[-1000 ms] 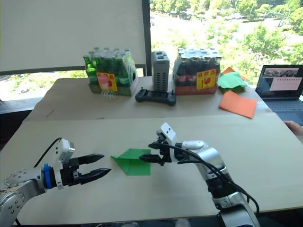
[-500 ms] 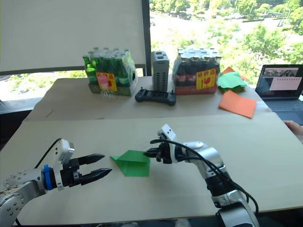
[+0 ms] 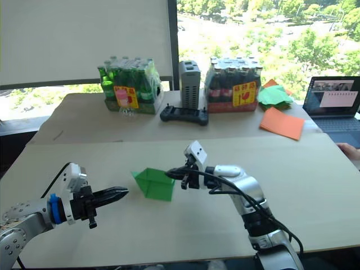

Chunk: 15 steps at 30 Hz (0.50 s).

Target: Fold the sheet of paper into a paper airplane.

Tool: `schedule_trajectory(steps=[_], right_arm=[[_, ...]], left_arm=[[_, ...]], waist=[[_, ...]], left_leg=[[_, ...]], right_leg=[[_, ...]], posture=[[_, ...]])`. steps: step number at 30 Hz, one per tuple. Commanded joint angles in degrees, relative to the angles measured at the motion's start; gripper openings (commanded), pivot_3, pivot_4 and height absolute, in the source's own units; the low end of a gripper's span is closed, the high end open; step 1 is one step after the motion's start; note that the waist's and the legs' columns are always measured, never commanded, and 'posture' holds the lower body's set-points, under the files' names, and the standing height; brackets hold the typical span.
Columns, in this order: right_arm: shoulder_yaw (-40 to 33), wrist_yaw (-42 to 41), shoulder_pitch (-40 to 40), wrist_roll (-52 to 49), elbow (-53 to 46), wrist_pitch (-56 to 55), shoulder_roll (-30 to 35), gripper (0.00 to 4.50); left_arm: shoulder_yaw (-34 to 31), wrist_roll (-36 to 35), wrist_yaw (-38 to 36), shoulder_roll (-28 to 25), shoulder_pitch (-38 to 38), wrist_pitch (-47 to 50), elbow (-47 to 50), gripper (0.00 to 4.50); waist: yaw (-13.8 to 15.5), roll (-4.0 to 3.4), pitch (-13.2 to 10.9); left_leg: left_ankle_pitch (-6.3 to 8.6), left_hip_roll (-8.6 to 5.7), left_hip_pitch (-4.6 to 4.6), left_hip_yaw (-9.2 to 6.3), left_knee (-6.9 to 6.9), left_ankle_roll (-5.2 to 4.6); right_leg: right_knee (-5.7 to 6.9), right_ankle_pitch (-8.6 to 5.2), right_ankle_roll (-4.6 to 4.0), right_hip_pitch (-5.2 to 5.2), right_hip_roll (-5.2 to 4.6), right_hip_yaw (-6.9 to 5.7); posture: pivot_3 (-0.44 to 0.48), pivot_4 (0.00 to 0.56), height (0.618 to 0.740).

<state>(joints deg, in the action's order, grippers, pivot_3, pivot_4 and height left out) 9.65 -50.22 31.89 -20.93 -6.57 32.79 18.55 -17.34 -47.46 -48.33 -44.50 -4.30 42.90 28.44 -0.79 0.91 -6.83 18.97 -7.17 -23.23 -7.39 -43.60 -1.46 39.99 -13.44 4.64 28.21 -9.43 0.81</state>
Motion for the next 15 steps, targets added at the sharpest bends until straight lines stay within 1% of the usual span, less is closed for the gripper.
schedule_trajectory(steps=[1, 5, 7, 9, 11, 13, 15], right_arm=[[0.45, -0.58, -0.15, 6.37, -7.05, -18.99, 1.58, 0.0], [6.75, -0.23, -2.61, 20.59, -6.84, -44.6, 6.53, 0.0], [8.91, 3.13, -3.37, 28.88, -4.33, -56.97, 8.74, 0.0], [10.54, 9.89, -4.27, 39.45, -0.59, -65.74, 10.33, 0.0], [11.49, 14.7, -5.73, 45.84, 1.7, -71.1, 11.22, 0.0], [12.41, 18.13, -7.28, 50.19, 2.98, -74.83, 11.8, 0.0], [13.93, 19.93, -8.68, 53.47, 4.61, -76.91, 12.26, 0.0]], left_arm=[[-1.21, -1.24, -0.08, -0.57, 1.43, 0.05, 0.03, 0.38], [-0.97, -1.06, -0.49, -0.65, 1.33, -0.02, -0.16, 0.38], [-1.12, -1.2, -0.5, -0.79, 1.44, 0.08, -0.13, 0.38], [-1.61, -1.73, -0.29, -0.85, 1.8, 0.37, -0.18, 0.38], [-1.82, -2.14, -0.02, -0.87, 1.68, 0.57, 0.2, 0.38], [-1.95, -2.5, 0.15, -1.0, 1.24, 0.66, 0.74, 0.38], [-2.33, -2.55, 0.29, -1.17, 0.98, 0.66, 0.79, 0.38]], waist=[[0.06, 0.0, 0.0], [0.05, 0.01, 0.0], [0.0, 0.02, -0.01], [-0.07, 0.03, -0.02], [-0.02, 0.04, -0.02], [-0.02, 0.05, -0.03], [-0.02, 0.05, -0.03]], left_leg=[[0.0, 0.0, 0.0, 0.0, 0.0, 0.0], [0.0, -0.01, 0.08, 0.01, 0.0, 0.0], [0.0, 0.0, 0.06, 0.05, 0.0, 0.01], [-0.01, 0.0, 0.07, 0.08, 0.0, 0.03], [-0.02, 0.01, 0.1, 0.11, -0.01, 0.04], [-0.02, 0.01, 0.1, 0.11, -0.01, 0.04], [-0.02, 0.01, 0.07, 0.11, -0.01, 0.05]], right_leg=[[-0.01, 0.0, 0.0, 0.0, 0.0, 0.0], [-0.01, 0.0, 0.01, -0.07, 0.01, -0.03], [0.03, 0.0, 0.01, -0.01, 0.02, -0.01], [0.08, 0.0, 0.0, 0.0, 0.02, 0.01], [0.12, 0.0, 0.0, 0.0, 0.05, 0.03], [0.14, -0.01, -0.01, 0.01, 0.07, 0.04], [0.15, -0.01, -0.02, 0.05, 0.08, 0.07]], posture=[[0.0, 0.15, 0.675], [0.0, 0.15, 0.675], [0.0, 0.15, 0.675], [0.0, 0.15, 0.675], [0.0, 0.15, 0.675], [0.0, 0.15, 0.675], [0.0, 0.15, 0.675]])
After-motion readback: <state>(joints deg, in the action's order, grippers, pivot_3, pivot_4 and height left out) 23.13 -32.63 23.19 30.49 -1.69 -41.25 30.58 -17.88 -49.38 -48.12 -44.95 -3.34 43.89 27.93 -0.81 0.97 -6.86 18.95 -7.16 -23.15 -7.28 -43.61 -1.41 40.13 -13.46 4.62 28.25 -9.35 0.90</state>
